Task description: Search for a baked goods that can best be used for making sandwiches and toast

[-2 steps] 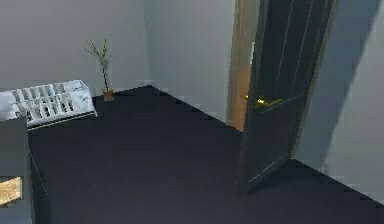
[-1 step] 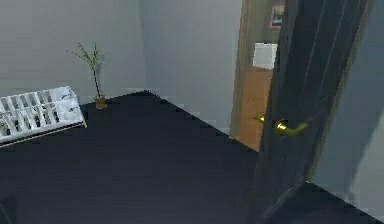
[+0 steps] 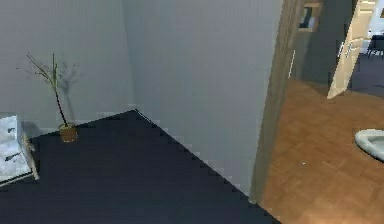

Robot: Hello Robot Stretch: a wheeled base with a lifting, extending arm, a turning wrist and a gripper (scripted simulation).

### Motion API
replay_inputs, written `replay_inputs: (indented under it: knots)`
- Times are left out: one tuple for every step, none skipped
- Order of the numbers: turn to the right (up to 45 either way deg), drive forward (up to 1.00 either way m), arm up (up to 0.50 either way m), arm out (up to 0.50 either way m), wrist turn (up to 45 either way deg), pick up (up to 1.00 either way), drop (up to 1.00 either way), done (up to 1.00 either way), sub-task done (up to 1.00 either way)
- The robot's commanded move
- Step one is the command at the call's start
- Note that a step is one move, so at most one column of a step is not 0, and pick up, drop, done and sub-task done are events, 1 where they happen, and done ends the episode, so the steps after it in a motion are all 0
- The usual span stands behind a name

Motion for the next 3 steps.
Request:
replay_inputs:
  knots:
    - [-9.0,0.0,0.0,0.0,0.0,0.0,0.0,0.0,0.0]
    - [0.0,0.1,0.0,0.0,0.0,0.0,0.0,0.0,0.0]
    - [-24.0,0.0,0.0,0.0,0.0,0.0,0.0,0.0,0.0]
